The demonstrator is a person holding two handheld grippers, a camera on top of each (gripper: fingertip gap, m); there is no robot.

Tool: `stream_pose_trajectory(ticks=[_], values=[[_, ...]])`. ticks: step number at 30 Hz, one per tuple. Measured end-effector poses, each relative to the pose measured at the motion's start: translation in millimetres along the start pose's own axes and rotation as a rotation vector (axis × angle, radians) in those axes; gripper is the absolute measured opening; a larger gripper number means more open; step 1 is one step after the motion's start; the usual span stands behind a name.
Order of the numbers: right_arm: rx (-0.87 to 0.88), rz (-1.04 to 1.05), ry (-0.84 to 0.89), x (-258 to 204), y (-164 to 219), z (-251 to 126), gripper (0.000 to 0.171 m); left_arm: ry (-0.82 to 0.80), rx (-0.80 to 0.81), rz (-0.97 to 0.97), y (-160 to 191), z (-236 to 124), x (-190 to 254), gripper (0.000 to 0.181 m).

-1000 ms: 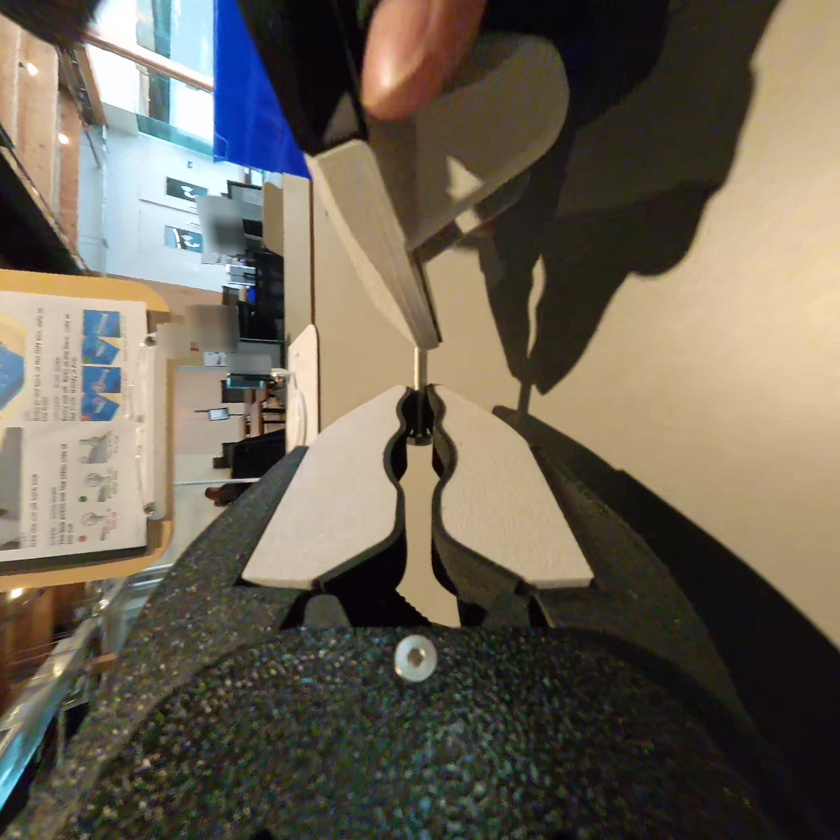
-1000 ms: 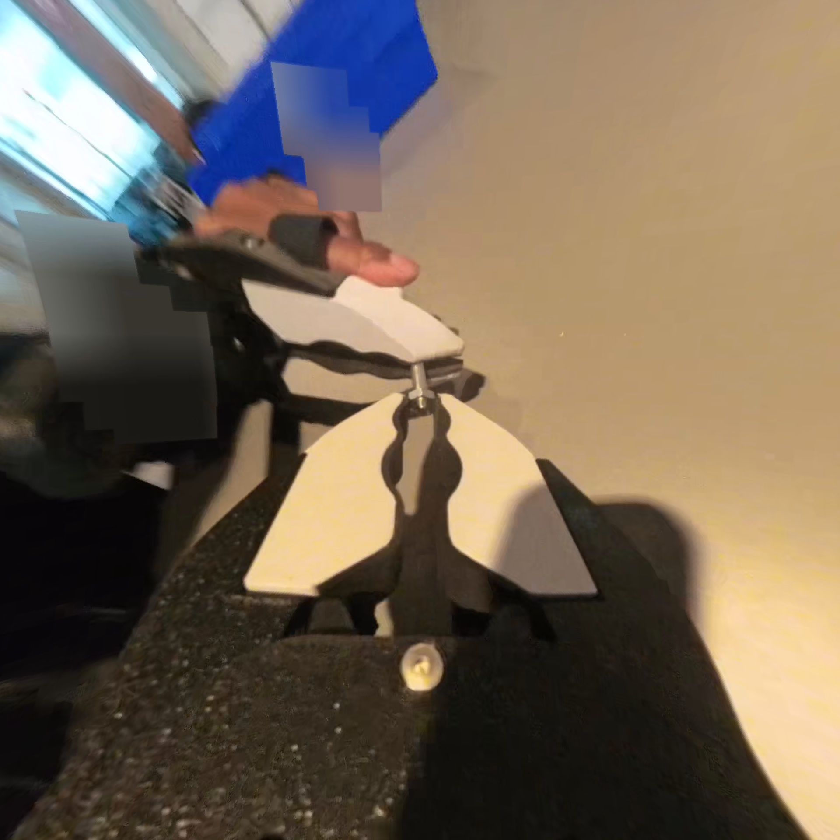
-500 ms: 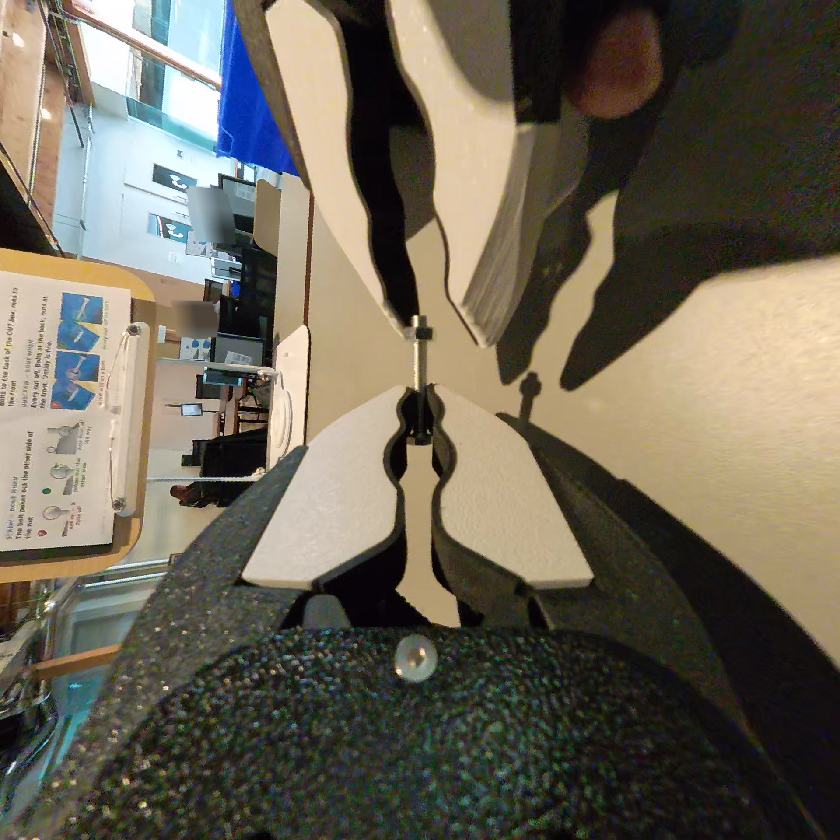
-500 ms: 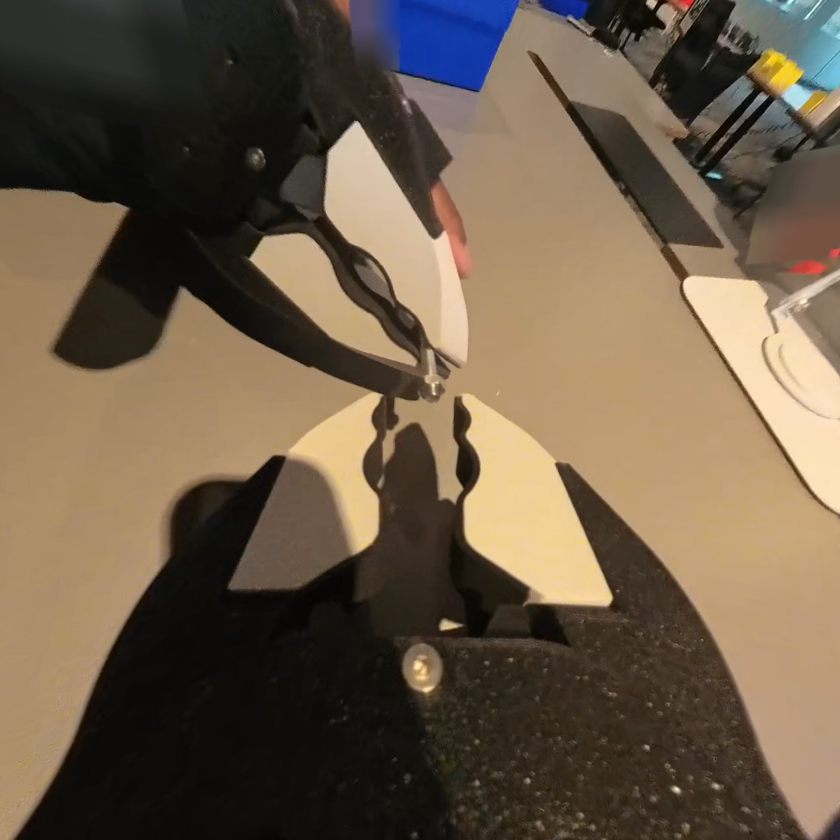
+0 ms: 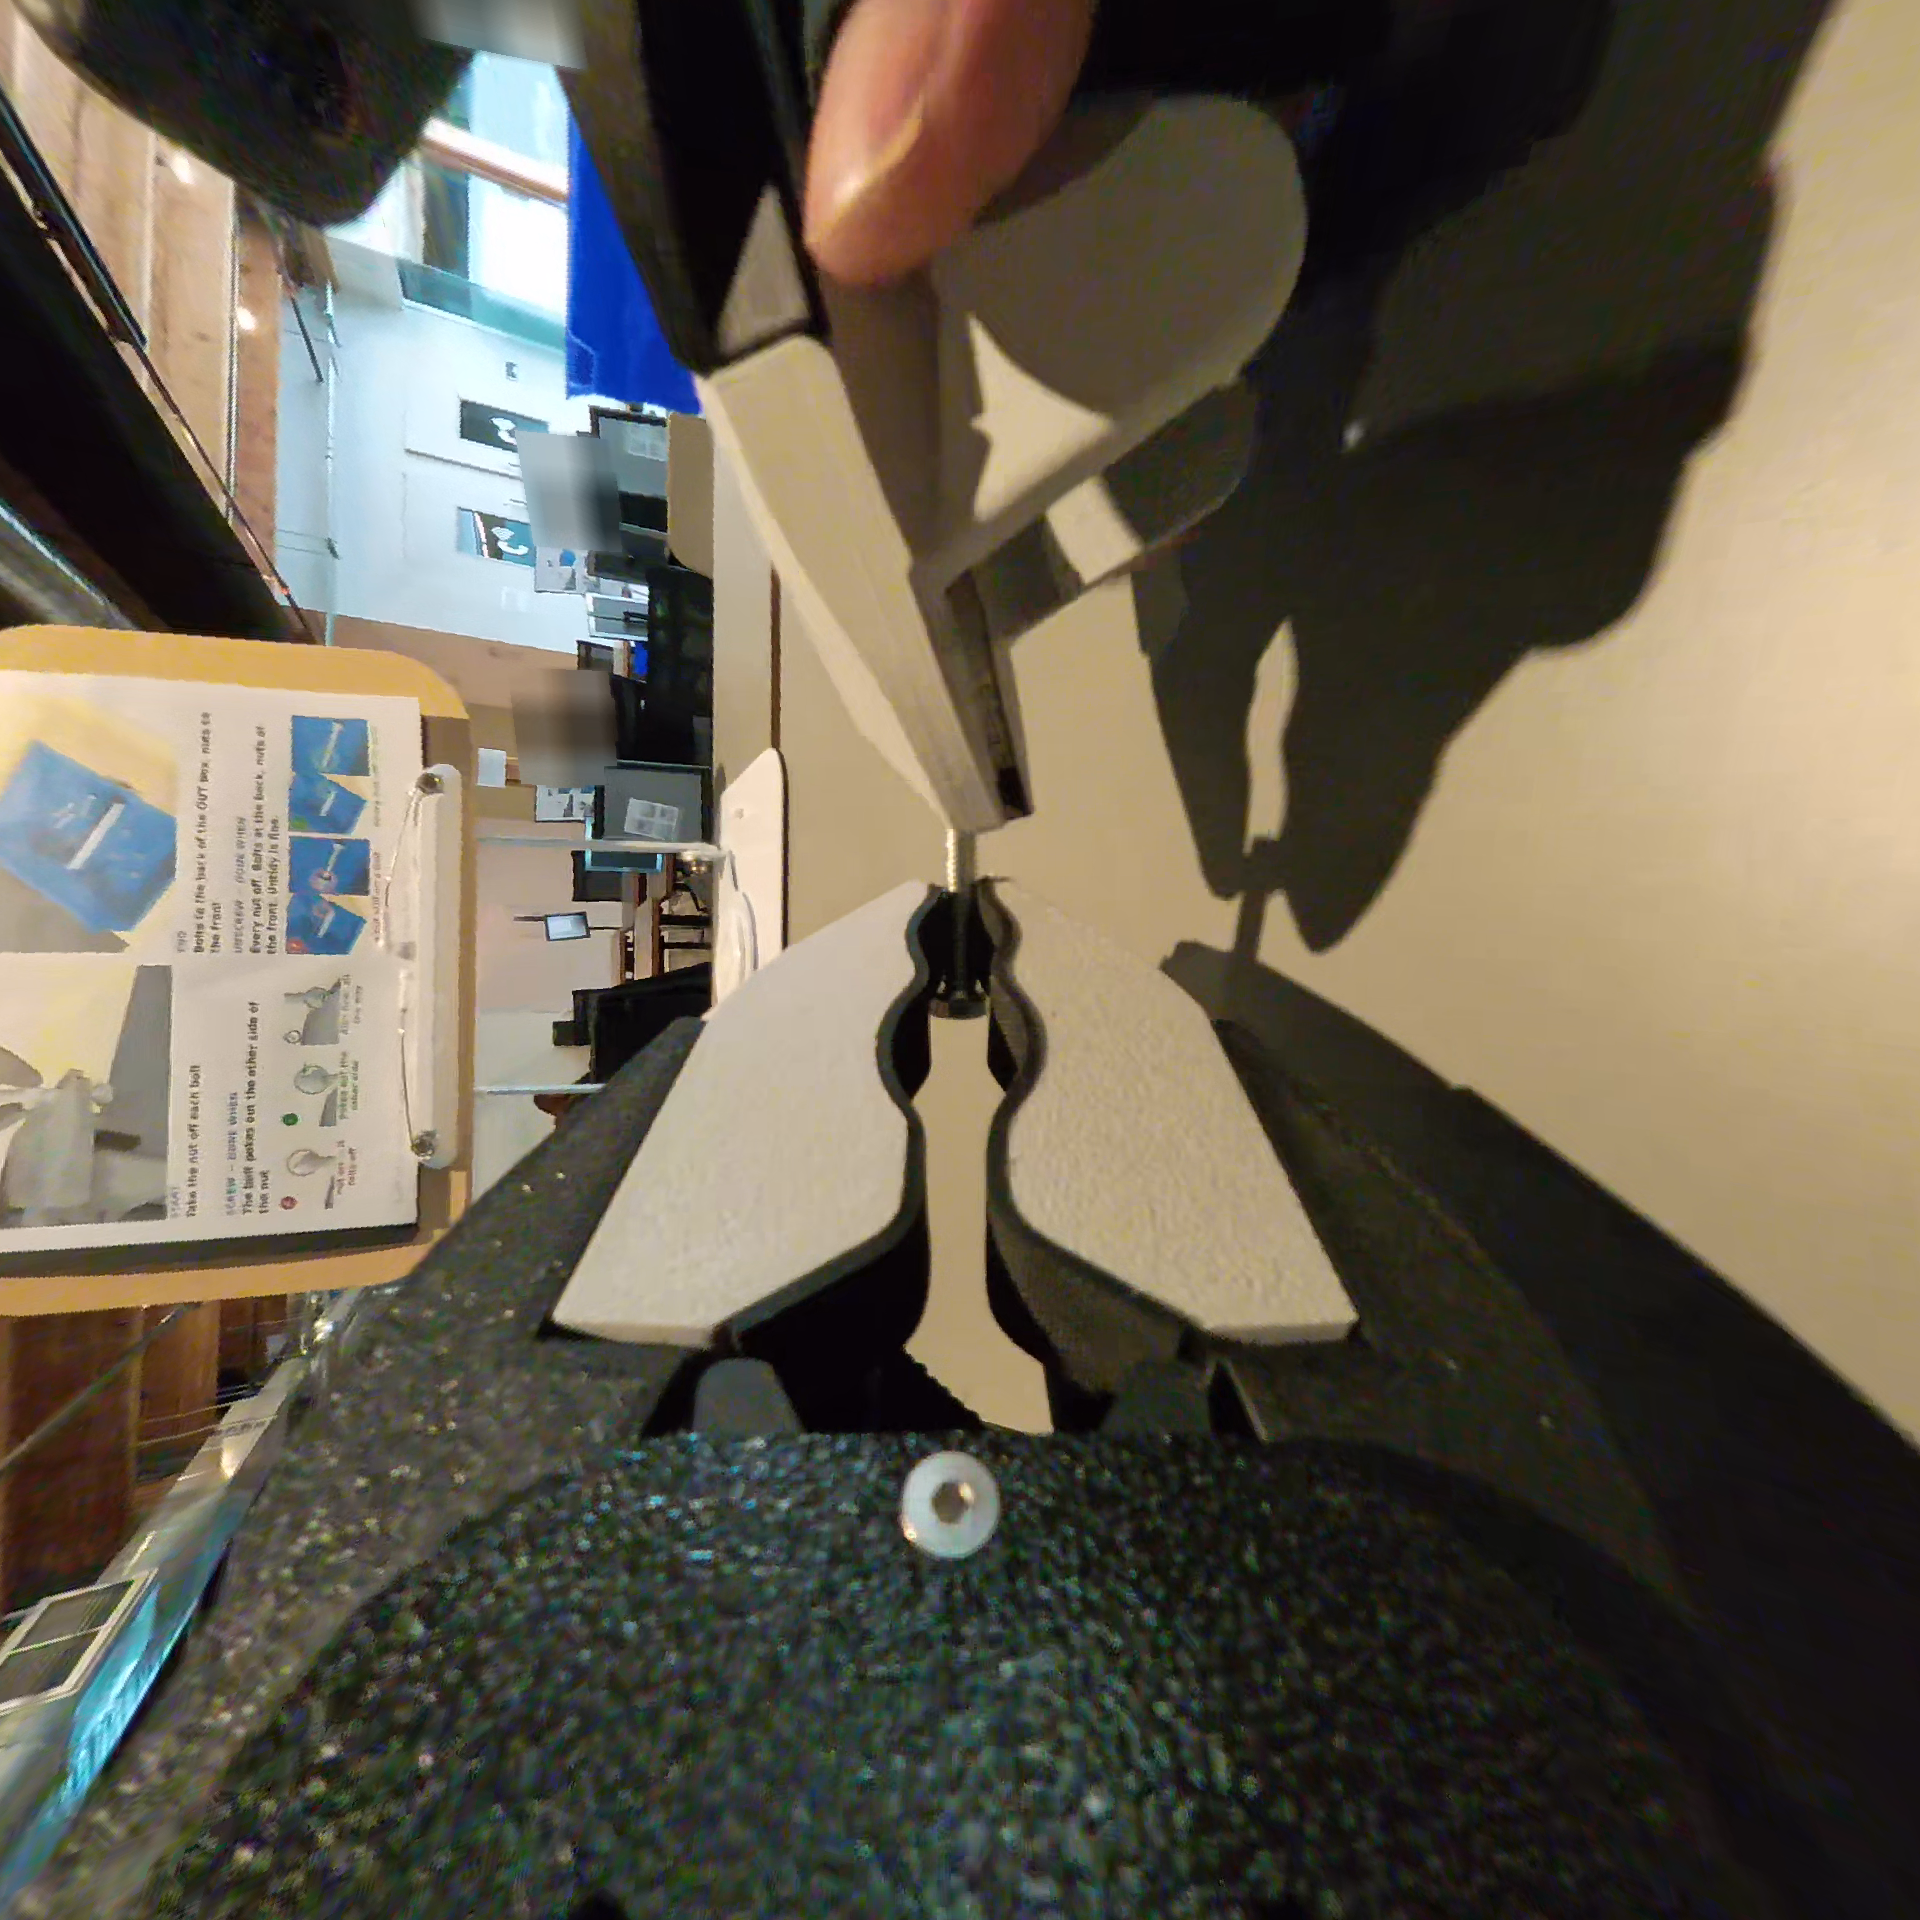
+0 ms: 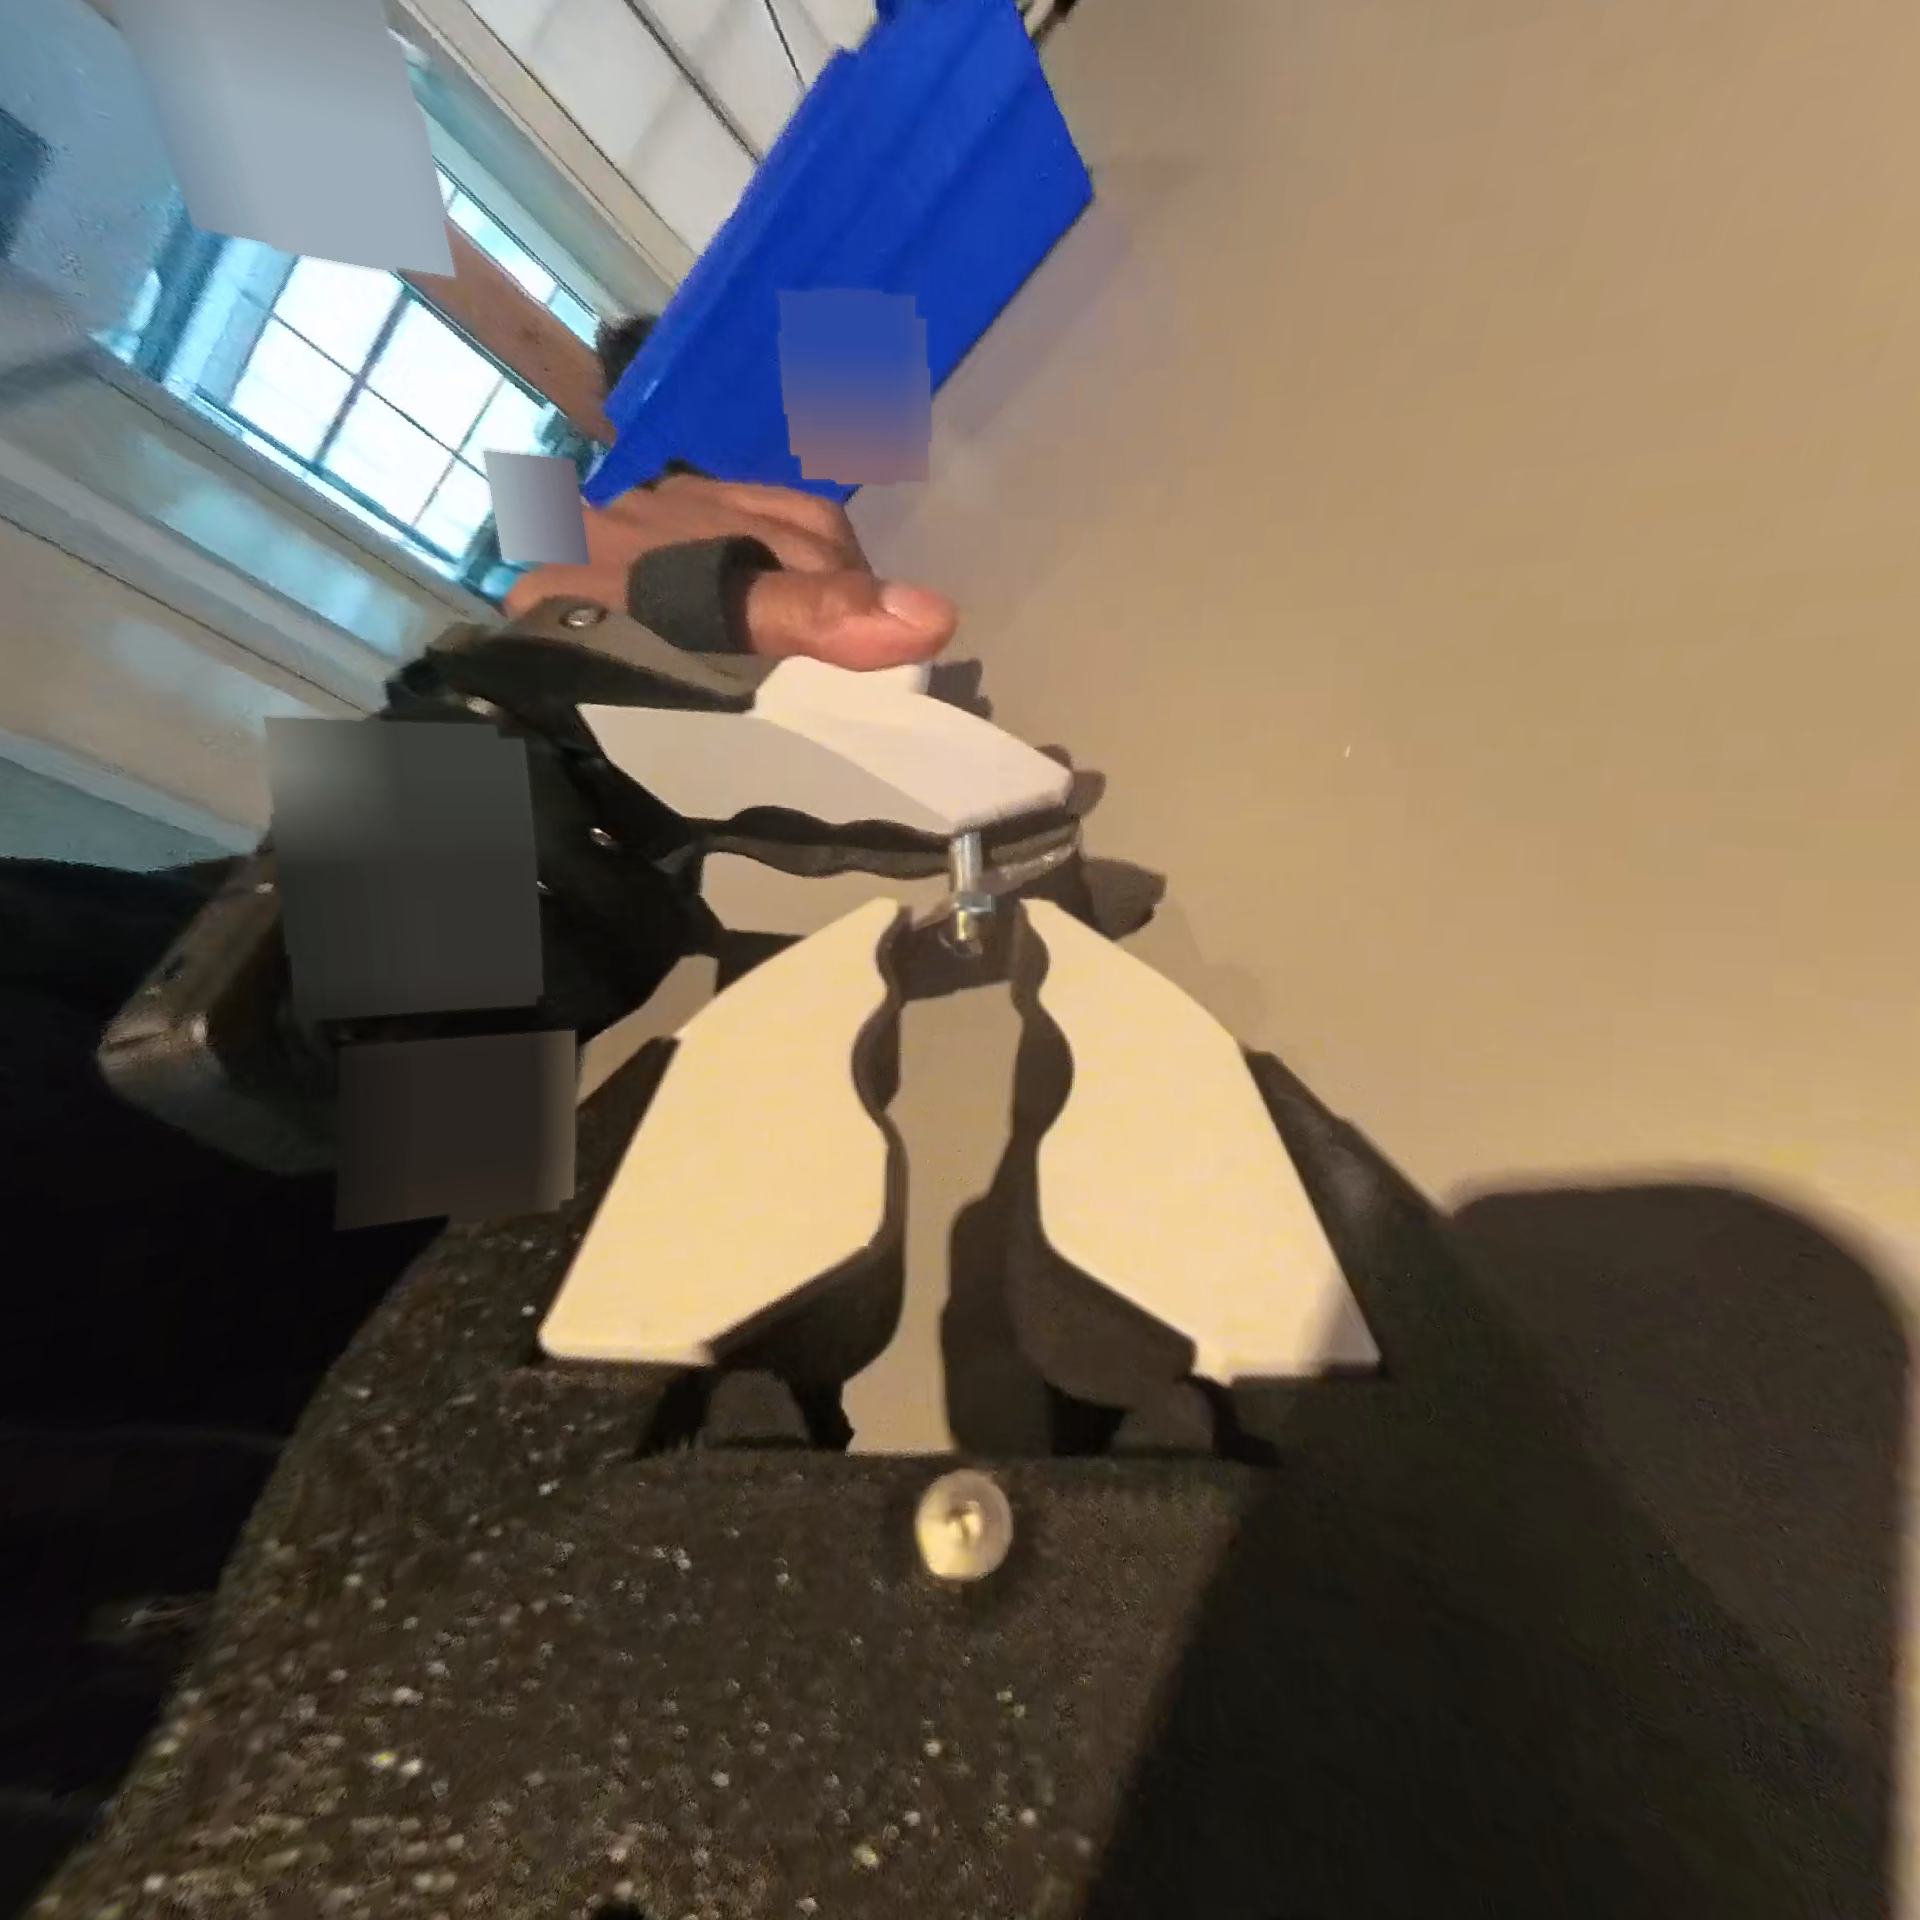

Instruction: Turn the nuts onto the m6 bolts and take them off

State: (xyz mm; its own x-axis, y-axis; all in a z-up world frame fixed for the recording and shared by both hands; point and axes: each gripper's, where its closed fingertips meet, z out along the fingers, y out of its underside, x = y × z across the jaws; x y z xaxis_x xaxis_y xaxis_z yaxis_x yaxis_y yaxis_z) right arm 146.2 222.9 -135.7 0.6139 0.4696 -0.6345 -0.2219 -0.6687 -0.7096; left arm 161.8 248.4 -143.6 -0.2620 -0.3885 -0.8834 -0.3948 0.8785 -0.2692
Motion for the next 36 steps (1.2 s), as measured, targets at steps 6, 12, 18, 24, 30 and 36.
stream_pose_trajectory(ticks=[6, 12, 18, 24, 30, 36], values=[[0.065, -0.39, 0.216, 5, -8, -11, 0.041, -0.069, 0.002, -0.081, -2, 2, -8, 0.005], [0.142, -0.636, 0.351, -1, -14, -22, 0.04, -0.131, -0.012, -0.126, -2, 9, -11, 0.005], [0.212, -0.735, 0.393, -4, -25, -38, 0.036, -0.157, -0.005, -0.107, -21, 20, -9, 0.006], [0.185, -0.846, 0.389, -3, -22, -44, 0.035, -0.177, -0.022, -0.066, -29, 21, -9, 0.006], [0.111, -1.069, 0.424, -2, -14, -48, 0.034, -0.191, -0.049, 0.036, -28, 16, -10, 0.005], [0.056, -1.276, 0.508, 4, -10, -59, 0.038, -0.177, -0.051, 0.101, -30, 13, -7, 0.005]])
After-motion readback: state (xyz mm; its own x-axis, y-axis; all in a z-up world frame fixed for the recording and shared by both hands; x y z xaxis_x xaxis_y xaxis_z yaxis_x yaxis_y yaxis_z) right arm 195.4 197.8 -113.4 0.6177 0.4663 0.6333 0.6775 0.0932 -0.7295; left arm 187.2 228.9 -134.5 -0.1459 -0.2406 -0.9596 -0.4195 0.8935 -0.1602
